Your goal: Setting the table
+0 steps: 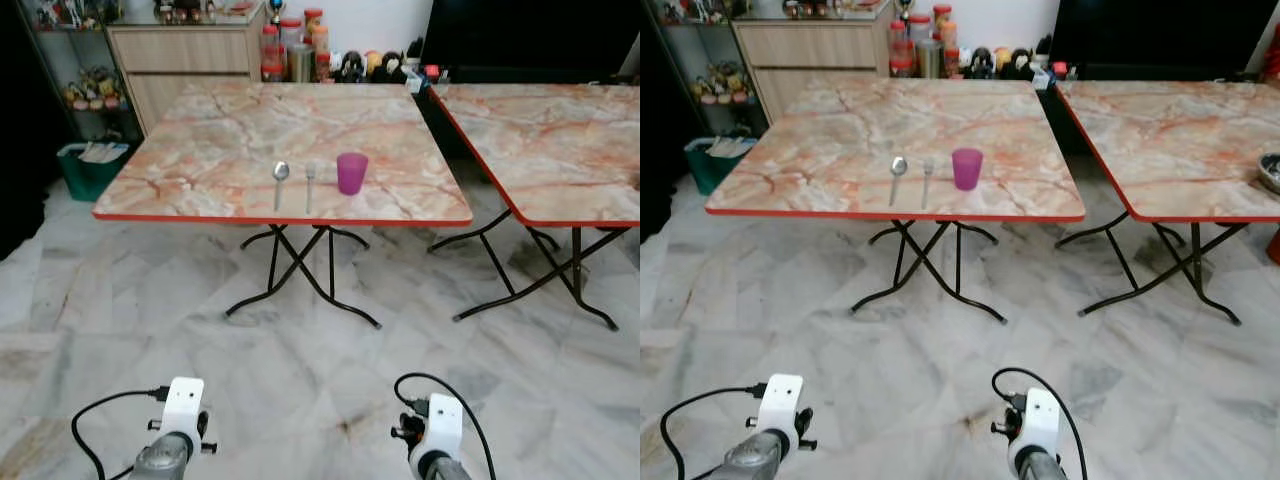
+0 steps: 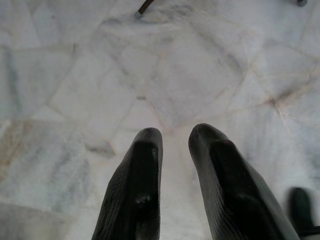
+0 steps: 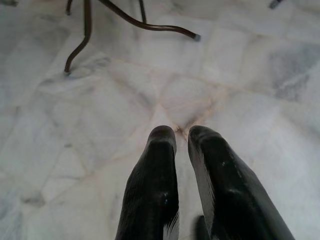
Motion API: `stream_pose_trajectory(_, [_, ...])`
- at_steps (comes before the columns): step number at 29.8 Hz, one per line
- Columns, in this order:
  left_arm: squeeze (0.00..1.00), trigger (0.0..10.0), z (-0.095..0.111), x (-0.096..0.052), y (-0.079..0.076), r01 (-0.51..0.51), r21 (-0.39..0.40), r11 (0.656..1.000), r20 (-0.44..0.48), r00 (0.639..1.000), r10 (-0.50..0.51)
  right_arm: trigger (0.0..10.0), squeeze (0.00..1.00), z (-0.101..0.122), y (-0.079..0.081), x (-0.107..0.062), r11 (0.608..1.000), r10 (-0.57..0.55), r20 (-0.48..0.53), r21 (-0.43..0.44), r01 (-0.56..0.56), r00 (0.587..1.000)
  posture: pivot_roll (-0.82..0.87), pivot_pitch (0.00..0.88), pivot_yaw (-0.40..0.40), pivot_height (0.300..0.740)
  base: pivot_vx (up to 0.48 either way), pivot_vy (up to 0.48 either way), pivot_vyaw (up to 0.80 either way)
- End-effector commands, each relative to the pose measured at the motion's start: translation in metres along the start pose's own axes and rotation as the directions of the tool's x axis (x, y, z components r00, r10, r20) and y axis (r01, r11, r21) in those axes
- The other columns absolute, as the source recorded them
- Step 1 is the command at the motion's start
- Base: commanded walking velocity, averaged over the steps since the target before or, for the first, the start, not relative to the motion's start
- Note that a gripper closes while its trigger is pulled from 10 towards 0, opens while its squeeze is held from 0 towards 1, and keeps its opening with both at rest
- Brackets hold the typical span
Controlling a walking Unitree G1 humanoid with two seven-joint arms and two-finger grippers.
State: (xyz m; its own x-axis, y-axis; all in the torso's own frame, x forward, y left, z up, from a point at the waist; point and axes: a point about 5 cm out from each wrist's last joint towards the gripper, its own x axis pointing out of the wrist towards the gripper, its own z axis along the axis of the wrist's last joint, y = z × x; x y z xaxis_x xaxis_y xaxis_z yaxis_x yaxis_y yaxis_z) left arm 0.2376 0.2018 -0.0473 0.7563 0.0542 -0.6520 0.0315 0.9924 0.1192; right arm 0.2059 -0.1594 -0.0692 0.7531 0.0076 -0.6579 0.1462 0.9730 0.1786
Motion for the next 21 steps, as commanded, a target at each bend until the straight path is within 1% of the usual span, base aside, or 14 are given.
stream_pose_trajectory(1, [0.0,10.0,-0.0023,0.0,-0.0056,0.012,-0.007,1.0,-0.011,1.0,-0.012,10.0,0.0,-0.0017,-0.0045,-0.0011,1.0,-0.018,-0.006,0.008,0.018,1.0,0.04,0.0,0.018,0.74,0.0,0.409,0.0])
stream_pose_trajectory(20, [0.0,10.0,-0.0016,0.0,-0.0059,0.011,-0.009,1.0,-0.004,1.0,-0.011,10.0,0.0,-0.0048,-0.0054,-0.0023,1.0,-0.022,-0.015,0.008,0.022,1.0,0.04,0.0,0.017,0.74,0.0,0.405,0.0])
stream_pose_trajectory(21, [0.0,10.0,0.0008,0.0007,-0.0089,0.025,0.004,1.0,0.003,1.0,-0.025,10.0,0.0,-0.0045,-0.0052,-0.0021,1.0,-0.022,-0.014,0.009,0.022,1.0,0.04,0.0,0.019,0.74,0.0,0.0,0.0])
